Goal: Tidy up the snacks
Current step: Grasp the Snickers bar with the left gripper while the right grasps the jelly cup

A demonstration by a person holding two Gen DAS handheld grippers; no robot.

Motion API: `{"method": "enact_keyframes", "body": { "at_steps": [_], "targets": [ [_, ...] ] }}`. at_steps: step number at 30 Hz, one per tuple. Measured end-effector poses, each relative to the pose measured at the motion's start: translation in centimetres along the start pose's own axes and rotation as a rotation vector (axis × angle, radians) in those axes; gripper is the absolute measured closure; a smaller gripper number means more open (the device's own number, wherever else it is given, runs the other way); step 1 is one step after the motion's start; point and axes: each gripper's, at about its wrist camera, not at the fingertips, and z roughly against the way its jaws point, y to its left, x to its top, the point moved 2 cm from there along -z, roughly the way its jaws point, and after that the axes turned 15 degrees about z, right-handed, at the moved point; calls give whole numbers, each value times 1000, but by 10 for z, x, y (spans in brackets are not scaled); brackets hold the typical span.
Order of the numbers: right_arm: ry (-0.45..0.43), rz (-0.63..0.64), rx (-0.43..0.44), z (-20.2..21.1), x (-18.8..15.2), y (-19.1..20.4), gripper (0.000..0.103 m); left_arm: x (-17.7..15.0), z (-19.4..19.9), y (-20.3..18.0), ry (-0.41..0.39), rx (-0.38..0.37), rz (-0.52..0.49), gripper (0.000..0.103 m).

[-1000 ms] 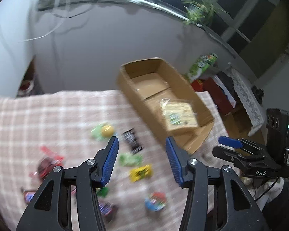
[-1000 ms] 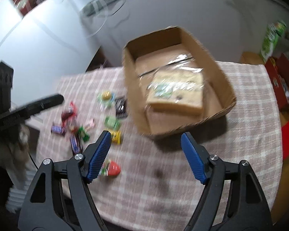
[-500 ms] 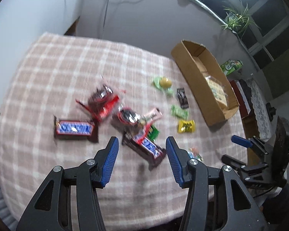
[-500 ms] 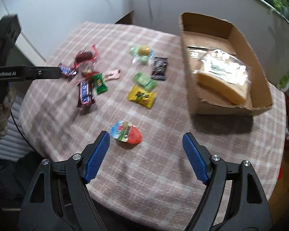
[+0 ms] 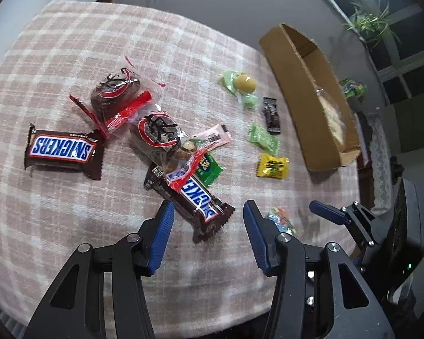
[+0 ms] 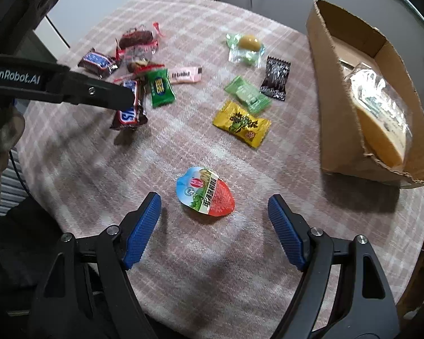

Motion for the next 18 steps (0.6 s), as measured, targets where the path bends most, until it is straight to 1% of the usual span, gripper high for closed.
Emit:
{"method": "enact_keyframes", "body": {
  "at_steps": [7,16,18],
  "targets": [
    [17,-15,5,-8,-1,-2,22,2,-15,-3,9,54,-1,53],
    [20,1,6,-17,7,1,22,7,-26,-2,-2,73,24,53],
    [22,3,8,-18,9,2,22,8,-30,-8,-12,80,16,53]
  ]
}}
